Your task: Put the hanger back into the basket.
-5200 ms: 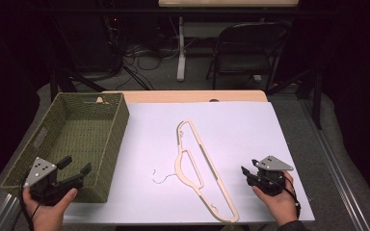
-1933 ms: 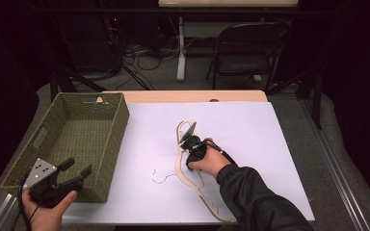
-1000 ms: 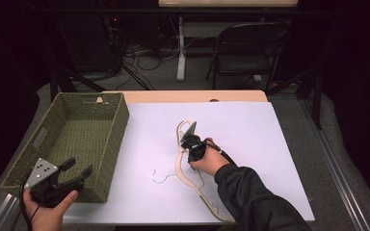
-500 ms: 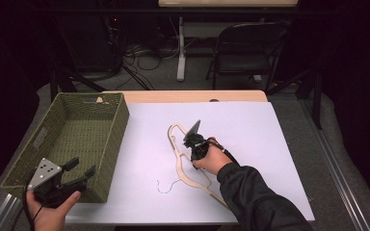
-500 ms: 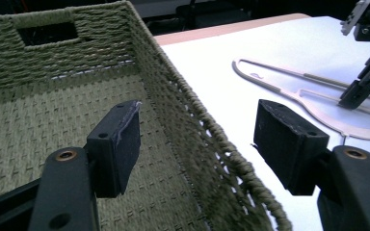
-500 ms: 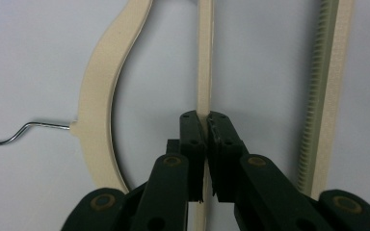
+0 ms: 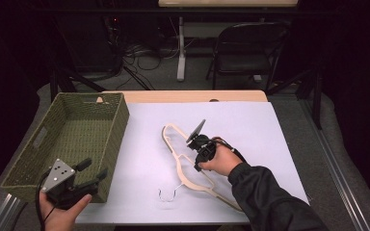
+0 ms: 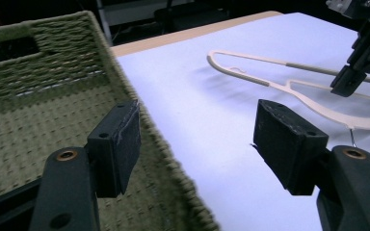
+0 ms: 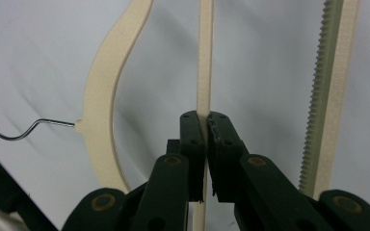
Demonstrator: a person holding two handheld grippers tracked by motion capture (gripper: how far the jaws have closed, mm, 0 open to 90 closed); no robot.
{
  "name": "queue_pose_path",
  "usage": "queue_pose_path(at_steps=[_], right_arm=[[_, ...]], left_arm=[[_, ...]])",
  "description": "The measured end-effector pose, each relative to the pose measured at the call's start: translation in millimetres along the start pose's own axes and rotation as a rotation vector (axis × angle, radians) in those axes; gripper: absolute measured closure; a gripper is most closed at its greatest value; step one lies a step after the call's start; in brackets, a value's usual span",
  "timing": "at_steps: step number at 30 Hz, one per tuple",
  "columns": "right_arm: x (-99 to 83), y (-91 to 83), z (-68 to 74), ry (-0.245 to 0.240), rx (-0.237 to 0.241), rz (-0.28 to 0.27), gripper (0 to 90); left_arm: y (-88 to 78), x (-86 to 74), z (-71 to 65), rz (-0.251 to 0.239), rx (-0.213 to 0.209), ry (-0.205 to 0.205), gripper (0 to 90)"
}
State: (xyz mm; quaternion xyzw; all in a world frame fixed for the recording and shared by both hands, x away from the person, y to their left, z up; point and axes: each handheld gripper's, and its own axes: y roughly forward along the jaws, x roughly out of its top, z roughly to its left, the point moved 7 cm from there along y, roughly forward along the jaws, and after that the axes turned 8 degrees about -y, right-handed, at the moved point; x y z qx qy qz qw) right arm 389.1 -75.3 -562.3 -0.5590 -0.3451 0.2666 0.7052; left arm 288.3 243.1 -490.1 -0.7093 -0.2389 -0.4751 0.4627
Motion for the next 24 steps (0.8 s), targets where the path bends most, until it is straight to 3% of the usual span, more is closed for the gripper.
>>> queue_pose_path(at_steps=[6,12,21,24], right_arm=[[-11.4,-3.5,1.9,-0.074,0.009,0.013,85.5],[-15.6,-7.9,-1.9,-0.143,0.030,-0.029,85.5],[-17.7,-3.0,-0.9,-0.325,0.000,-0.020,85.5],[-18.0,-0.3,4.1,-0.362,0.035,-0.030,85.5]], left_arm=[[13.4,-3.8,-21.8,0.027,-0.052,0.045,33.8],[29.8,-13.6,-38.4,0.065,-0.108,0.070,34.7],[48.8,-28.3,-51.5,0.116,-0.153,0.097,35.9],[54.8,-31.2,-57.4,0.133,-0.171,0.119,35.9]])
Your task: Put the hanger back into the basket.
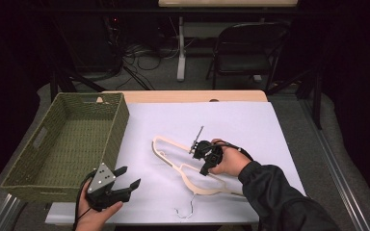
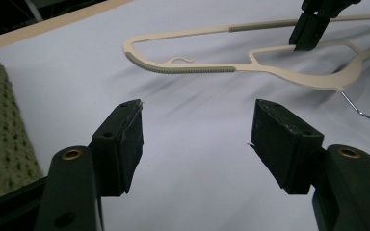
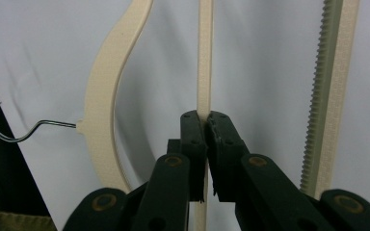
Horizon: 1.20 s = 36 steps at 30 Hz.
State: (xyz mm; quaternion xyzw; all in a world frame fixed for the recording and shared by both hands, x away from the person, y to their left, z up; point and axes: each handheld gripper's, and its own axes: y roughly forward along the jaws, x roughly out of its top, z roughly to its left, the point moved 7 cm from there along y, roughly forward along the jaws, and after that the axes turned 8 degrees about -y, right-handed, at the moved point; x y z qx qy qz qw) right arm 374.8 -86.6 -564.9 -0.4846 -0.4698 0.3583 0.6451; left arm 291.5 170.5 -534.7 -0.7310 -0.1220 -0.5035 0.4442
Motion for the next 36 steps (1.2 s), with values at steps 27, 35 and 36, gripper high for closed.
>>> queue_pose_path(at_steps=[27,35,36], right_arm=[[11.8,-1.2,15.4,-0.010,0.112,-0.017,85.6],[15.6,-1.8,17.9,-0.015,0.127,0.004,85.5],[17.4,-0.5,18.4,-0.014,0.128,-0.021,85.6]], left_arm=[[77.5,-6.3,-52.3,0.085,-0.036,0.252,18.2],[82.5,-12.3,-62.1,0.094,-0.043,0.339,19.2],[83.3,-12.6,-63.3,0.091,-0.042,0.346,19.5]])
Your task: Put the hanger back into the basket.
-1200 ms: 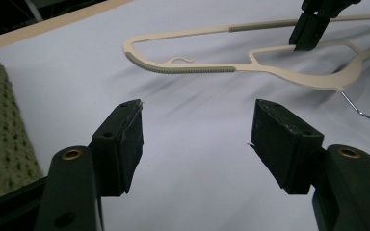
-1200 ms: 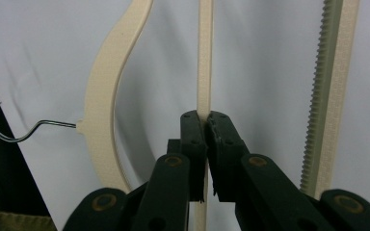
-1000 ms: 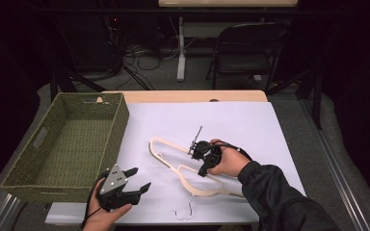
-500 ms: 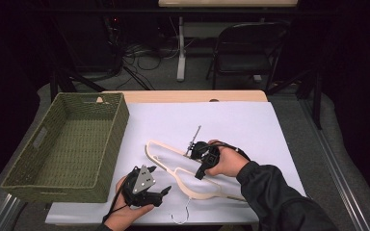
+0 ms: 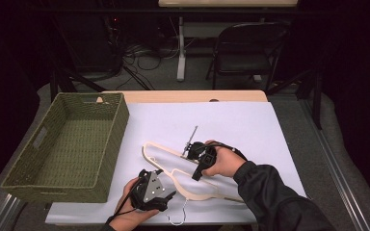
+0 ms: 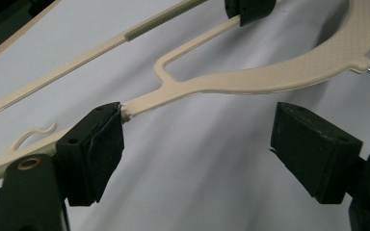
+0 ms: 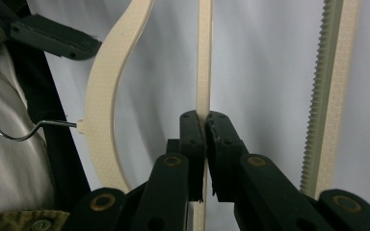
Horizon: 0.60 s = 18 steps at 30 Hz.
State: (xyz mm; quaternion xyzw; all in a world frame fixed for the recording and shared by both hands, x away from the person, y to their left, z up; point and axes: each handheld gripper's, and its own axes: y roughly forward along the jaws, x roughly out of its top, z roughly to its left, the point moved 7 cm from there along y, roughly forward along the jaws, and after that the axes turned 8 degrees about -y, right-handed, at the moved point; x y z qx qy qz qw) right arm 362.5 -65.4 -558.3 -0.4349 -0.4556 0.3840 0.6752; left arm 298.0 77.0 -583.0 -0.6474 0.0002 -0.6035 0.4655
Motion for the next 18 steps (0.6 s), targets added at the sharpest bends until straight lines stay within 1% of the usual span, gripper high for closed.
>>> queue_pose_path(at_steps=[2,3,4,5,6,7,8,9,10,11,12,13,14,15,16,17,18], right_arm=[[2.0,-0.7,1.0,-0.003,0.002,-0.002,85.5],[2.9,-0.7,1.2,-0.001,-0.003,-0.001,85.5],[3.0,-1.1,0.8,-0.004,-0.010,0.014,85.5],[3.3,0.0,0.6,-0.007,-0.010,0.014,85.5],[2.6,-0.4,0.9,-0.008,0.006,0.038,85.5],[4.1,2.9,1.0,0.001,0.001,0.014,85.5],[3.4,3.6,0.0,-0.006,-0.009,0.036,85.5],[3.3,4.8,-0.3,-0.002,-0.010,0.046,85.5],[5.2,8.1,0.2,0.003,0.012,0.020,85.5],[4.9,8.1,-0.3,0.003,0.003,0.041,85.5],[5.3,8.8,-0.3,-0.005,0.017,0.048,85.5],[7.8,11.5,1.2,0.004,0.029,0.023,85.5],[7.6,10.8,1.2,-0.006,0.023,0.056,85.4],[9.7,13.6,2.1,-0.007,0.022,0.036,85.4],[10.0,13.6,2.4,-0.017,0.024,0.057,85.3],[11.9,16.1,3.4,-0.015,0.024,0.039,85.3],[13.2,17.3,4.1,-0.019,0.027,0.037,85.3]], left_arm=[[1.3,0.3,-1.5,-0.002,0.008,0.023,19.4],[1.7,0.5,-2.5,-0.002,0.005,0.029,19.5],[2.0,0.8,-3.0,-0.005,0.007,0.036,19.5],[2.6,1.0,-3.4,-0.005,0.008,0.048,19.5],[3.5,1.1,-4.4,-0.009,0.011,0.053,19.5],[4.1,0.9,-4.9,-0.006,0.011,0.062,19.6],[4.8,0.4,-5.6,-0.003,0.013,0.069,19.8],[5.5,-0.2,-6.0,0.000,0.018,0.087,20.4],[5.7,-0.6,-6.3,0.001,0.019,0.095,21.5],[6.4,-0.9,-6.4,0.003,0.018,0.108,22.2],[7.1,-1.3,-6.7,0.005,0.020,0.111,23.1],[7.3,-1.7,-6.8,0.008,0.017,0.115,24.1],[7.5,-1.8,-7.4,0.007,0.012,0.114,25.2],[7.3,-1.8,-7.5,0.006,0.011,0.120,27.0],[7.1,-1.8,-7.9,0.005,0.004,0.124,29.0],[7.1,-2.1,-8.4,0.006,-0.001,0.124,31.4],[7.1,-2.4,-8.1,0.009,-0.002,0.130,32.8]])
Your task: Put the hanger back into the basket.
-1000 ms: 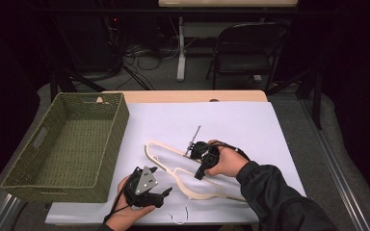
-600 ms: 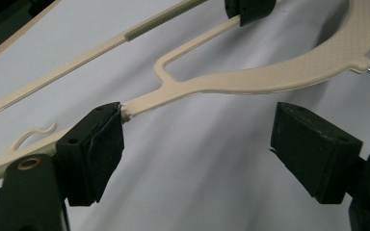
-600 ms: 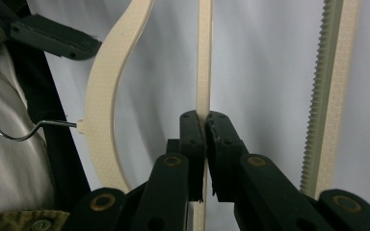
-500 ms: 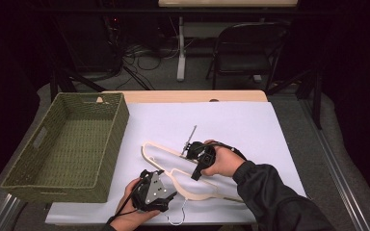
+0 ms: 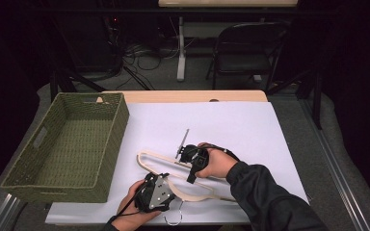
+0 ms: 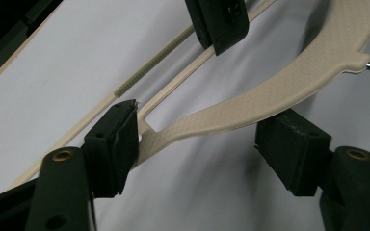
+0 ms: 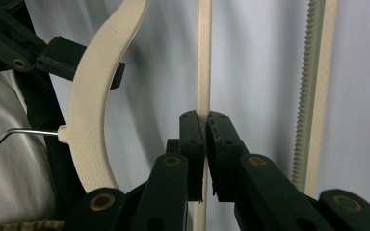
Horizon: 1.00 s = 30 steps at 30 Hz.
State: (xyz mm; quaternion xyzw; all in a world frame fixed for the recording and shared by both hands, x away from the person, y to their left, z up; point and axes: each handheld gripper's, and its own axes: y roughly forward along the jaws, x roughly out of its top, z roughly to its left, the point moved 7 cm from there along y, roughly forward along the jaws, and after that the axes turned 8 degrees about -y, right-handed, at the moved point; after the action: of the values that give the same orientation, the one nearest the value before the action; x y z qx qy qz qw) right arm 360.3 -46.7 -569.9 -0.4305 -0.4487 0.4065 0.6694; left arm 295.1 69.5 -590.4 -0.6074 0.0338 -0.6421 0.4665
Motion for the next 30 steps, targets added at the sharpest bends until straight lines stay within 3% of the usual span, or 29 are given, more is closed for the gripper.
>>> queue_pose_path(at_steps=[1,2,4,9,12,13,17,18,20,21,25,30], right_arm=[[-0.2,-0.2,0.0,-0.009,-0.001,0.024,85.3],[2.0,3.0,0.9,-0.002,0.003,-0.005,85.3],[1.1,3.6,0.6,-0.009,-0.002,0.037,85.2],[1.0,10.2,0.1,-0.007,-0.010,0.021,85.1],[-0.8,9.6,0.2,-0.008,0.000,0.032,85.0],[0.2,12.2,0.2,-0.009,-0.002,-0.001,85.0],[-0.6,12.6,0.7,-0.017,-0.022,0.011,84.8],[0.1,13.5,2.0,-0.010,-0.010,-0.010,84.7],[-2.8,9.8,0.9,-0.015,-0.051,0.030,84.4],[-2.0,10.9,2.2,-0.012,-0.026,-0.010,83.6],[-2.0,4.6,3.1,0.000,-0.047,-0.091,75.3],[-12.8,-11.2,7.2,-0.031,-0.148,-0.145,67.7]], left_arm=[[0.2,-0.8,0.1,0.005,-0.001,0.001,33.7],[0.5,-1.6,0.1,0.009,-0.007,0.000,34.1],[0.8,-2.4,0.2,0.010,-0.024,0.001,37.3],[3.1,-3.8,-2.3,0.015,-0.082,0.005,44.0],[5.0,-4.2,-4.0,0.023,-0.096,0.009,44.0],[5.2,-4.3,-4.2,0.025,-0.100,0.007,44.0],[5.2,-4.7,-3.7,0.023,-0.114,-0.009,44.1],[5.1,-4.5,-3.4,0.020,-0.114,-0.009,44.1],[4.9,-4.1,-2.8,0.016,-0.117,-0.011,44.2],[4.7,-4.0,-2.8,0.016,-0.122,-0.017,44.2],[5.2,-5.2,-3.6,0.025,-0.125,-0.015,44.4],[3.9,-3.9,-2.3,0.012,-0.130,-0.028,44.8]])
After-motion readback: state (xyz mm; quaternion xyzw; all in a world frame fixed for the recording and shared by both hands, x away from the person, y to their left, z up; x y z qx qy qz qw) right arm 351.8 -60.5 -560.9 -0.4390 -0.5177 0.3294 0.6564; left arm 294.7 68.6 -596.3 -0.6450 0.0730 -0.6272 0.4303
